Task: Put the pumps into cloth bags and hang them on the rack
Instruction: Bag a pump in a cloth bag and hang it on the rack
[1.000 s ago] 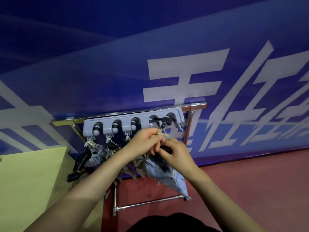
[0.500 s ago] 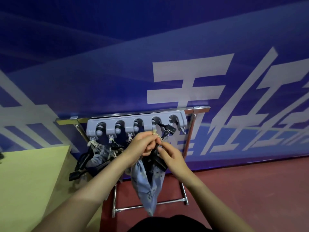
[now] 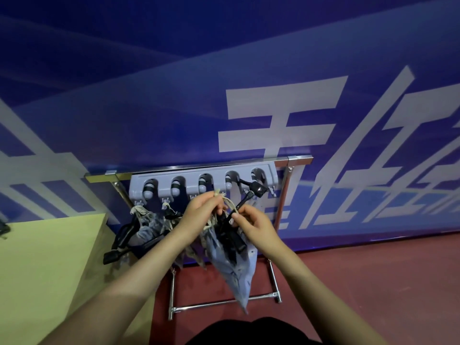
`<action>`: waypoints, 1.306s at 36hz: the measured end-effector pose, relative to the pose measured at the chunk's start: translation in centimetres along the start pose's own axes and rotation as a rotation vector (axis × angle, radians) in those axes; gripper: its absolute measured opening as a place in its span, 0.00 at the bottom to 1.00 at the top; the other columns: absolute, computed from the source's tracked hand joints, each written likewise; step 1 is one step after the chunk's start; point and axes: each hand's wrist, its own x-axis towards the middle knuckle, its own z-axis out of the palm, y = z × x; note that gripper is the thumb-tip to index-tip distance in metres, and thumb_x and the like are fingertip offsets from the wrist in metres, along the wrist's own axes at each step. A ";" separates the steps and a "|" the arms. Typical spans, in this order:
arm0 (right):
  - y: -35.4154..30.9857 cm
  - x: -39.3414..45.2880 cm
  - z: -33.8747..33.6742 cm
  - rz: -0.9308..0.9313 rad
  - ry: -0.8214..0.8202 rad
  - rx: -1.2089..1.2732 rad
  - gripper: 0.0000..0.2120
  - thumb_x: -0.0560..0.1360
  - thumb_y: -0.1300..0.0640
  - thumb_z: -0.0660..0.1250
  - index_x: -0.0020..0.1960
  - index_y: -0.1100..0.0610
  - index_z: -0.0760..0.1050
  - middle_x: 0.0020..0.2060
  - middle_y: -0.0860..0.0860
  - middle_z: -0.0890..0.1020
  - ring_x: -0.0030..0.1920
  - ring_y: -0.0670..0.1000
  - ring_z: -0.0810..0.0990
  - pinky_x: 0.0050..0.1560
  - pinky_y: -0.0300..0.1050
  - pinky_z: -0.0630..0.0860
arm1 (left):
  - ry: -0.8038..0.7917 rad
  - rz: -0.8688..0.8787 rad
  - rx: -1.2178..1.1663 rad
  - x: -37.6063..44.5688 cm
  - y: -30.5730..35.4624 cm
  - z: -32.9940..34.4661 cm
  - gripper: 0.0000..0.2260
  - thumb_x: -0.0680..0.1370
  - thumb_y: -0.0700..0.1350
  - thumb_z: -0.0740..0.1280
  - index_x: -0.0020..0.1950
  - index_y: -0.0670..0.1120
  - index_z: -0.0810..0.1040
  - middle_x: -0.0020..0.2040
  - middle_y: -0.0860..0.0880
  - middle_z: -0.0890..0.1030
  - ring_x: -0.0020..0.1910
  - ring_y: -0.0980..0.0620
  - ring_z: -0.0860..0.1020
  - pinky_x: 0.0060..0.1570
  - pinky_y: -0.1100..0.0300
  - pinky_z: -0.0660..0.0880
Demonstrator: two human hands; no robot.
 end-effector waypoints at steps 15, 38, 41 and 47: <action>2.5 2.7 -4.6 0.164 -0.098 0.103 0.11 0.80 0.59 0.64 0.38 0.57 0.76 0.29 0.51 0.76 0.32 0.46 0.74 0.38 0.37 0.71 | -0.401 0.089 0.827 4.6 -2.2 0.1 0.19 0.84 0.52 0.51 0.65 0.48 0.75 0.69 0.51 0.73 0.73 0.52 0.63 0.71 0.51 0.60; 4.9 8.5 -4.5 0.339 0.131 0.175 0.11 0.79 0.63 0.63 0.38 0.59 0.73 0.31 0.54 0.77 0.34 0.49 0.75 0.39 0.39 0.74 | 0.131 -0.169 0.786 6.2 -4.1 6.4 0.17 0.76 0.58 0.64 0.35 0.51 0.63 0.30 0.53 0.70 0.29 0.50 0.69 0.29 0.57 0.62; 5.1 8.8 -4.9 0.343 0.102 0.147 0.10 0.78 0.61 0.65 0.38 0.59 0.74 0.30 0.53 0.77 0.34 0.49 0.76 0.42 0.42 0.75 | 0.130 -0.152 0.772 6.2 -4.3 6.5 0.12 0.77 0.52 0.63 0.38 0.49 0.66 0.31 0.52 0.70 0.32 0.48 0.70 0.30 0.56 0.62; 5.9 8.7 -4.8 0.315 0.068 0.097 0.09 0.78 0.59 0.67 0.40 0.61 0.75 0.32 0.52 0.78 0.34 0.47 0.77 0.43 0.40 0.76 | 0.107 -0.094 0.908 6.3 -5.0 6.2 0.10 0.81 0.50 0.61 0.45 0.45 0.67 0.34 0.51 0.72 0.33 0.48 0.71 0.30 0.55 0.65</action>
